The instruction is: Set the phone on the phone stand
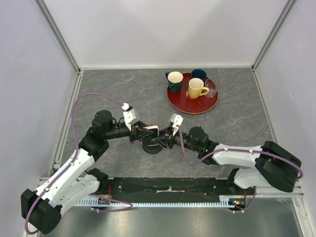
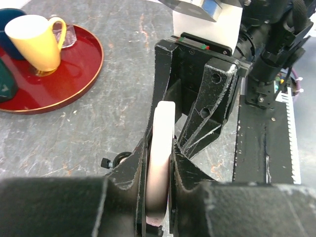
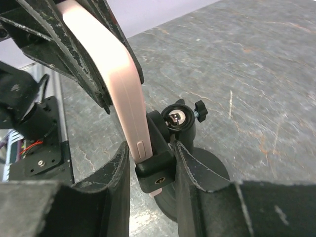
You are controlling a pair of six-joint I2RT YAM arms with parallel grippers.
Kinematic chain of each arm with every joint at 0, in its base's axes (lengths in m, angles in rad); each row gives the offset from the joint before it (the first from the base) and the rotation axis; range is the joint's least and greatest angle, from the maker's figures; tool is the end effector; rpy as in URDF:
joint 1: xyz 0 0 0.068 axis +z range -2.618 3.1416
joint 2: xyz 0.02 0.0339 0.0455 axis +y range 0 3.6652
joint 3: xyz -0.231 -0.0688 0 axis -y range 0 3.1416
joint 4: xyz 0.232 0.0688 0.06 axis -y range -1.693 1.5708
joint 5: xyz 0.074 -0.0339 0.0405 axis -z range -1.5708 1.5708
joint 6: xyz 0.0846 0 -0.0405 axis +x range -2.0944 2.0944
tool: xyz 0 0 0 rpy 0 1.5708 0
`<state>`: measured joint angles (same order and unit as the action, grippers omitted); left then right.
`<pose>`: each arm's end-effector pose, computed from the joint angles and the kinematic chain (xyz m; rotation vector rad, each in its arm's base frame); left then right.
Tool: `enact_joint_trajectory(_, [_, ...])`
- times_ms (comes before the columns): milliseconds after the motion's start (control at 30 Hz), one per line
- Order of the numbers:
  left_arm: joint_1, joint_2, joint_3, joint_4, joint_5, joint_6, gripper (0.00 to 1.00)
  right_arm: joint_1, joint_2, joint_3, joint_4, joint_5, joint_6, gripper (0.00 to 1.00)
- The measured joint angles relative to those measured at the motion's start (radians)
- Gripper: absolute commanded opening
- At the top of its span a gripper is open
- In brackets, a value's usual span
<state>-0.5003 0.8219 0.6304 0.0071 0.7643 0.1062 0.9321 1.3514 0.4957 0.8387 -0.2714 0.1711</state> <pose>0.1778 -0.1639 0.2727 1.0539 1.4592 -0.9506 0.1741 0.2725 0.2005 -0.8327 1.4750 1.0601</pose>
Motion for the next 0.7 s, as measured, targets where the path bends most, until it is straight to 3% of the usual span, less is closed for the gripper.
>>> enact_joint_trajectory(167, [-0.003,0.003,-0.006,0.005,0.024,0.0,0.02,0.12,-0.059,-0.026,-0.051,0.29,0.001,0.0])
enact_joint_trajectory(367, [0.0,0.01,-0.006,0.014,0.022,0.0,0.05,0.152,-0.063,-0.024,-0.062,0.386,0.001,0.0])
enact_joint_trajectory(400, [0.0,0.01,-0.006,0.014,0.019,0.0,0.16,0.152,-0.063,-0.023,-0.062,0.386,-0.002,0.0])
enact_joint_trajectory(467, [0.0,0.009,-0.006,0.014,0.01,-0.003,0.28,0.151,-0.061,-0.022,-0.063,0.383,-0.009,0.0])
enact_joint_trajectory(500, [-0.001,0.009,-0.006,0.014,0.005,-0.005,0.39,0.149,-0.061,-0.022,-0.063,0.379,-0.011,0.0])
enact_joint_trajectory(567, [-0.002,0.009,-0.004,0.014,-0.026,-0.015,0.47,0.137,-0.06,-0.021,-0.062,0.354,-0.016,0.0])
enact_joint_trajectory(600, [-0.001,0.01,-0.002,0.015,-0.056,-0.024,0.65,0.134,-0.058,-0.017,-0.063,0.351,-0.018,0.0])
enact_joint_trajectory(700, [0.001,0.009,-0.001,0.021,-0.137,-0.047,0.74,0.113,-0.058,-0.014,-0.066,0.345,-0.018,0.0])
